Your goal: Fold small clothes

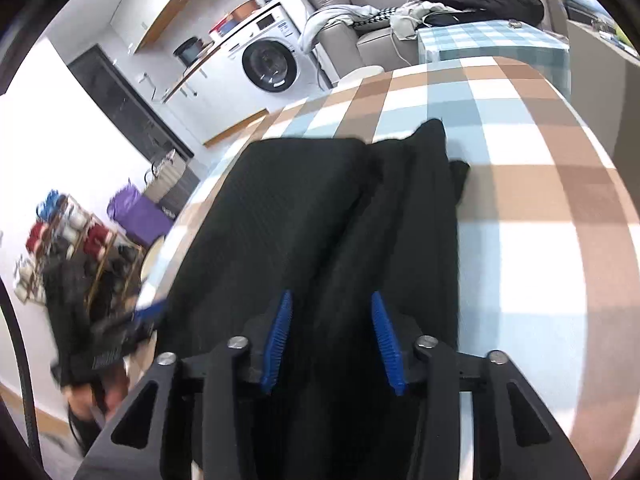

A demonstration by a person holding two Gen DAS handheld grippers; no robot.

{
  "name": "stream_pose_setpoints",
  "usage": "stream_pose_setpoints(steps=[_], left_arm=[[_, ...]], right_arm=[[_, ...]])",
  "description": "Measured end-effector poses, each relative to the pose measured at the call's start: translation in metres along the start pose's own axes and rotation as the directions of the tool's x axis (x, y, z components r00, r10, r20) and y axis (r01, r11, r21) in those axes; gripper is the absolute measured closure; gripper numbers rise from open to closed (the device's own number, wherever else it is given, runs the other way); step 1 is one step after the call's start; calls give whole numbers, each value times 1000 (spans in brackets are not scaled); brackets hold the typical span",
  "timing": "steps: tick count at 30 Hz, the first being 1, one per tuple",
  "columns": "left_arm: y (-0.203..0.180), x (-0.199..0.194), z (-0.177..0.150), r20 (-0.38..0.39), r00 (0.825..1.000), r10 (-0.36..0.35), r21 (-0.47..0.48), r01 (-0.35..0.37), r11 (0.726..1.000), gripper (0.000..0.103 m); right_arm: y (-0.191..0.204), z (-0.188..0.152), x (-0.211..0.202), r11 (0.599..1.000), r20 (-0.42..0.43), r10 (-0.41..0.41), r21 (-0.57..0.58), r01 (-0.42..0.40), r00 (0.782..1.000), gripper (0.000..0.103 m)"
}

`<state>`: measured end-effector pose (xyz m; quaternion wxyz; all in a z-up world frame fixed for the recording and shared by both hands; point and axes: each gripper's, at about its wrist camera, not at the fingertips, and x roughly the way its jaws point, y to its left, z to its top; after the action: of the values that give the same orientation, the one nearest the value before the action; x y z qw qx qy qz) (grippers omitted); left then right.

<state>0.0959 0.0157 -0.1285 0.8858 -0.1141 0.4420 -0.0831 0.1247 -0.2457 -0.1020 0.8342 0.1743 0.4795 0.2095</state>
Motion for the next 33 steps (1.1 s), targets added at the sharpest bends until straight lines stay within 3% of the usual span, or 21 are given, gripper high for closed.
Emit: stream_pose_setpoints(steps=[8, 9, 10, 12, 16, 19, 22, 24, 26, 29, 33], left_arm=[[-7, -12, -4, 15, 1000, 19, 38, -19, 999, 44], [-7, -11, -4, 14, 1000, 17, 34, -18, 999, 44], [-7, -11, -3, 12, 1000, 13, 31, -14, 999, 44], [-7, -11, -2, 17, 1000, 9, 27, -9, 1000, 44], [-12, -20, 2, 44, 999, -9, 40, 8, 999, 44], [-18, -23, 3, 51, 998, -21, 59, 18, 998, 44], [-22, -21, -1, 41, 999, -26, 72, 23, 997, 44], [-24, -17, -4, 22, 999, -28, 75, 27, 997, 44], [-24, -14, -7, 5, 1000, -17, 83, 17, 996, 44], [-22, -12, -10, 1, 1000, -9, 82, 9, 997, 44], [-18, -6, -11, -21, 1000, -18, 60, 19, 998, 44]], right_arm=[[-6, 32, 51, 995, -58, 91, 56, -88, 994, 53], [-2, 34, 55, 997, -54, 70, 31, -69, 996, 56], [0, 36, 56, 999, -51, 50, 11, -49, 997, 72], [11, 38, 56, 998, -47, -10, -56, 8, 999, 89], [38, 46, 17, 988, 44, -24, -152, 31, 999, 92], [45, 56, -6, 981, 72, -82, -167, 93, 994, 92], [28, 60, 5, 974, 39, -170, -142, 174, 985, 91], [9, 59, 17, 981, 26, -159, -110, 161, 987, 79], [-5, 52, 25, 981, -25, -184, -70, 182, 983, 75], [-25, 30, 14, 997, -48, -65, 29, 67, 997, 59], [-29, -23, -18, 992, -41, 58, 116, -53, 997, 57]])
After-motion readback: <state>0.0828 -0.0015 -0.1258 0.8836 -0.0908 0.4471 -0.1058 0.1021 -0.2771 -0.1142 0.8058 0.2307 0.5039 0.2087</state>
